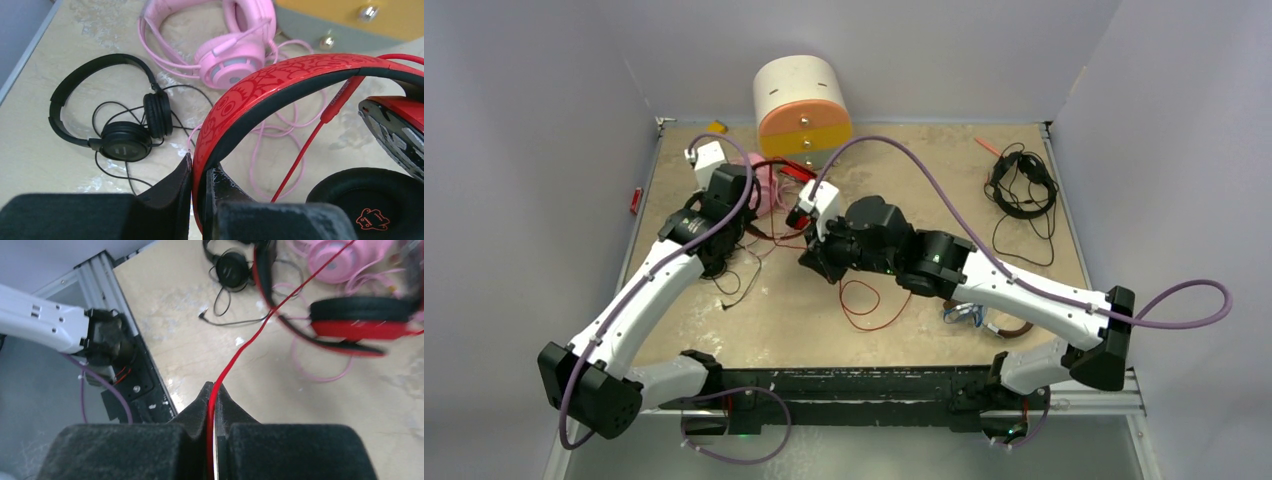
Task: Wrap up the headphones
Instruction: Wrap the headphones cable around the headphones.
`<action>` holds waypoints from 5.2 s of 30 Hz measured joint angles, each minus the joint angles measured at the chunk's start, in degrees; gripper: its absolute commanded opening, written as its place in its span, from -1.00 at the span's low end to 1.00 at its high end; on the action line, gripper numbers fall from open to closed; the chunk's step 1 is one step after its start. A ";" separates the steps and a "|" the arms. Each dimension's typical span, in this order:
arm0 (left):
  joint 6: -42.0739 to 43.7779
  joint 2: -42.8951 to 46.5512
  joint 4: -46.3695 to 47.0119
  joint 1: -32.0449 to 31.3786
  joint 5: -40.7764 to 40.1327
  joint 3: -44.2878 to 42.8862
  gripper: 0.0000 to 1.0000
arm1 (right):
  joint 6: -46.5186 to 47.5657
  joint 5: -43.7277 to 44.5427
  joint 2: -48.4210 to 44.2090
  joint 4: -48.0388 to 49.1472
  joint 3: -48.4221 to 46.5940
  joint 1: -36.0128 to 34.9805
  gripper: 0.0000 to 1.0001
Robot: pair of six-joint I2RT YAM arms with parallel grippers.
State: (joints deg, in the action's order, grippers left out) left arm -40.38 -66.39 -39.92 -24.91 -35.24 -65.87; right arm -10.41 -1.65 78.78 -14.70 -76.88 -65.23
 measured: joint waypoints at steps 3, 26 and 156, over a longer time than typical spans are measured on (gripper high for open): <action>2.34 -0.92 -0.15 -0.50 0.17 1.62 -1.00 | 1.97 2.97 1.20 -3.54 -5.77 0.07 -1.00; 16.87 5.97 0.68 -10.54 15.13 9.79 -1.00 | 5.88 3.26 11.43 -17.11 -19.58 21.94 -1.00; 17.29 -8.26 0.20 -3.80 5.73 -2.54 -1.00 | 0.15 9.16 -4.68 3.87 2.62 -1.51 -1.00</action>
State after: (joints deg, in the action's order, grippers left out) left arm -23.09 -74.65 -39.72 -28.71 -29.52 -68.40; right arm -10.26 7.51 74.11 -10.83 -74.26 -66.74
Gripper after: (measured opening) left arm 0.061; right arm 0.004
